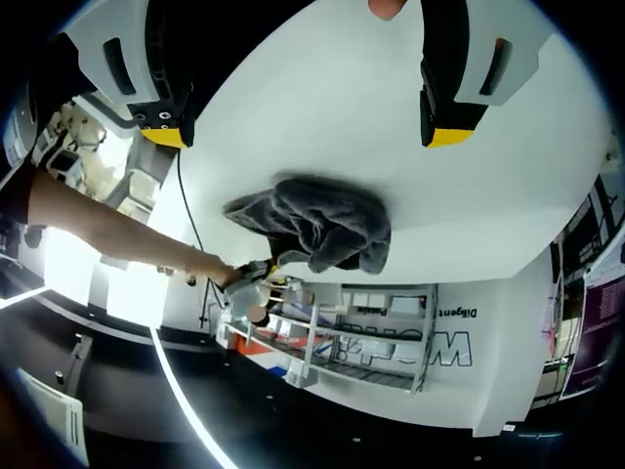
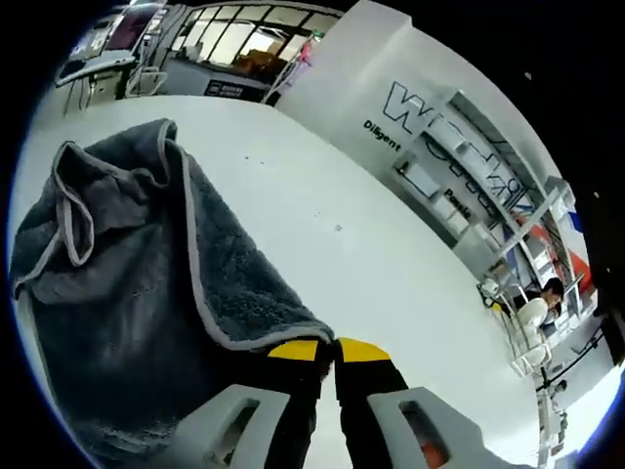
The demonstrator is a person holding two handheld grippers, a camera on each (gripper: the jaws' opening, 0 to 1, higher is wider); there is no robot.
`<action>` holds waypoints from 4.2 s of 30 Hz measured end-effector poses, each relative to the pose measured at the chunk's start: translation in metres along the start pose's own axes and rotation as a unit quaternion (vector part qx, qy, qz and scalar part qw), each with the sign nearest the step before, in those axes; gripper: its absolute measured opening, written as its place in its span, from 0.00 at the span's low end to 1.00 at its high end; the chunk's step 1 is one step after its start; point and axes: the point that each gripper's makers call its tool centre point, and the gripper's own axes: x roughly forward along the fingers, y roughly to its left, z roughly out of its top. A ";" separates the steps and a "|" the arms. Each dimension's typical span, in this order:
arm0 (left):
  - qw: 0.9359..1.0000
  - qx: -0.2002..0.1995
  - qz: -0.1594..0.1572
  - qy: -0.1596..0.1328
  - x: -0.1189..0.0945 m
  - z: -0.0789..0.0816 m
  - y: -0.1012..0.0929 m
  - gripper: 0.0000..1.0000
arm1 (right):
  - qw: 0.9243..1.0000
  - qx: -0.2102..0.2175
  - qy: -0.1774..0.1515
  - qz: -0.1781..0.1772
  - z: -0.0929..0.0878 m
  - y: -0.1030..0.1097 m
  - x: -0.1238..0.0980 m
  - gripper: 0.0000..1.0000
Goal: Open the folded towel by lifting each exposed corner and separating the folded layers until the towel lies flat within the target outline without major curled edges
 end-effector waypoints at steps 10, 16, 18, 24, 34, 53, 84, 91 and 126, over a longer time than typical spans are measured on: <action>1.000 0.001 0.008 0.001 0.001 0.000 0.002 0.94 | 0.999 -0.010 0.002 0.042 -0.006 0.005 -0.017 0.39; 1.000 0.003 -0.003 0.005 0.011 -0.001 -0.006 0.94 | 0.991 0.032 -0.025 0.128 -0.004 0.031 -0.043 0.55; 1.000 0.001 -0.003 0.006 0.015 0.000 -0.006 0.94 | 0.990 0.035 -0.033 0.135 -0.004 0.032 -0.051 0.63; 0.999 0.037 -0.024 0.029 0.037 0.005 -0.022 0.96 | 0.985 0.023 -0.062 0.161 -0.002 0.035 -0.084 0.82; 0.999 0.024 -0.027 0.007 0.076 0.046 -0.033 0.93 | 0.973 -0.005 -0.077 0.217 -0.021 0.072 -0.138 0.99; 0.997 0.046 -0.023 0.050 0.178 0.057 -0.059 0.86 | 0.955 -0.013 -0.145 0.257 -0.035 0.110 -0.172 0.99; 0.997 0.061 0.048 0.010 0.256 0.050 -0.005 0.23 | 0.947 0.006 -0.147 0.284 -0.052 0.129 -0.165 0.96; 0.998 0.059 0.033 -0.005 0.260 0.053 -0.009 0.06 | 0.948 0.014 -0.146 0.284 -0.052 0.125 -0.163 0.96; 0.978 -0.017 0.064 -0.197 0.100 0.156 0.058 0.04 | 0.951 0.019 -0.129 0.279 -0.055 0.121 -0.150 0.85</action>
